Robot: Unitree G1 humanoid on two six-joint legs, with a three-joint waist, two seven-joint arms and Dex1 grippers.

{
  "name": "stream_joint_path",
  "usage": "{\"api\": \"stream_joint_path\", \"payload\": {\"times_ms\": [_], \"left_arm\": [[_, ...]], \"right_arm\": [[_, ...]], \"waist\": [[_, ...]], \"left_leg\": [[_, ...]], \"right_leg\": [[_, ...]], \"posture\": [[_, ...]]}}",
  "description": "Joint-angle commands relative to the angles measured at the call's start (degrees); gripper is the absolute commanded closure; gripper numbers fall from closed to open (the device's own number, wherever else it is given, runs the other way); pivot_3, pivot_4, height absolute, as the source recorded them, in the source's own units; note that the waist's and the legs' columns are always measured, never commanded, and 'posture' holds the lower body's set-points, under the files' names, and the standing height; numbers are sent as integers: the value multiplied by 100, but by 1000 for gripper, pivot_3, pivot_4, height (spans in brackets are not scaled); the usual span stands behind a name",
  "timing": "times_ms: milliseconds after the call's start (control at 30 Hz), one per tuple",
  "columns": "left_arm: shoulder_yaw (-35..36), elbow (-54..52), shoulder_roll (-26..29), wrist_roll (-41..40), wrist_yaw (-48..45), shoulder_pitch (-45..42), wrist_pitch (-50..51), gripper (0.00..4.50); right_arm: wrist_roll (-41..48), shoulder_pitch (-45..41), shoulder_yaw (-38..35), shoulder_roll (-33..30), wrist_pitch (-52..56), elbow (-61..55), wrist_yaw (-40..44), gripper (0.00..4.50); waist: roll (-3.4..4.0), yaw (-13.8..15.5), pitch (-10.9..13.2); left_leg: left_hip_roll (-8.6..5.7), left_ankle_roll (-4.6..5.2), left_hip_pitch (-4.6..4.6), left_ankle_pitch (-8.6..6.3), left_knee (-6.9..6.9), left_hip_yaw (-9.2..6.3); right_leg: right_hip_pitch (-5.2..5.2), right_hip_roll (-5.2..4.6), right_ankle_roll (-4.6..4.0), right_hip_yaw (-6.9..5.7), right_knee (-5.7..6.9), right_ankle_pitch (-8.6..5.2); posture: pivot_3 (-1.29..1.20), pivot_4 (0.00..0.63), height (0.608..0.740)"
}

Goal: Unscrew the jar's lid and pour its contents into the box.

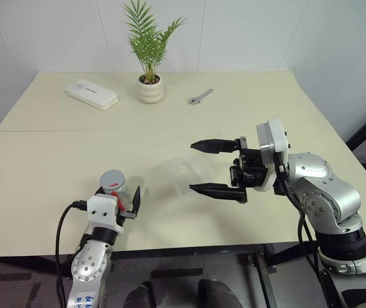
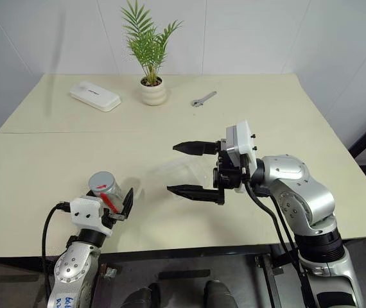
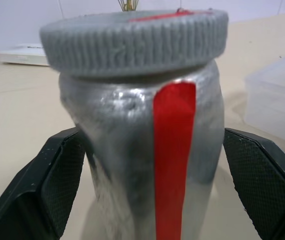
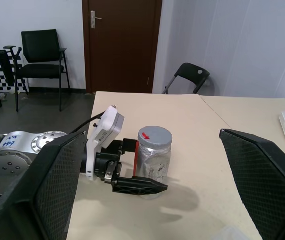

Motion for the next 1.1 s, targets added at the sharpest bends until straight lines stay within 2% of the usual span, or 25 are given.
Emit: {"api": "stream_joint_path", "payload": {"times_ms": [33,133,300,400,533,667,867,967,1100], "left_arm": [[74,-36,68,-12,57,-37,-70,589],[134,-44,110,-80,44,-25,-46,1555],[272,-84,148,-243,14,41,0,2556],[432,-51,256,-521,-168,27,-11,2555],[693,56,749,-1168,-894,-76,-42,2555],[830,223,1629,-2108,-2227,-288,255,2555],[875,124,3189,-3560,-4055,-1084,1470,2555],[646,228,3601,-3842,-4440,-1711,2049,2555],[215,359,3723,-3734,-4670,-2312,2449,2555]], "right_arm": [[61,34,-79,-39,-60,-188,21,0],[42,57,-66,-24,-76,-186,13,0],[13,104,-51,-1,-102,-202,-16,0],[-16,116,-39,19,-124,-199,-52,0],[-77,119,-31,61,-144,-161,-168,0],[-172,74,-29,115,-112,-58,-337,0],[-273,-299,159,287,343,-51,-875,0],[-341,-580,433,464,599,-107,-1110,0],[-556,-922,780,763,724,-11,-1314,0]], "waist": [[0,0,0],[0,1,0],[0,-5,0],[0,-10,0],[0,-14,0],[0,-23,0],[1,-35,0],[0,-39,0],[0,-31,0]], "left_leg": [[0,0,0,0,0,0],[1,0,0,0,0,0],[1,0,2,0,0,0],[1,-1,4,0,0,0],[4,-2,3,-1,-1,0],[6,-3,2,-1,-5,6],[5,-4,1,-2,-24,31],[4,-4,3,-2,-35,38],[3,-3,0,-1,-47,60]], "right_leg": [[0,1,0,1,0,0],[-1,3,0,2,0,0],[-1,4,4,6,1,2],[-1,5,5,8,1,3],[-3,8,5,9,1,3],[-7,5,3,10,0,2],[-20,-14,0,19,-2,2],[-24,-42,-5,24,-3,-1],[-44,-20,-5,20,9,-3]], "posture": [[0,150,740],[0,150,740],[0,150,740],[0,150,740],[0,150,740],[0,150,740],[0,150,740],[0,150,740],[0,150,740]]}}
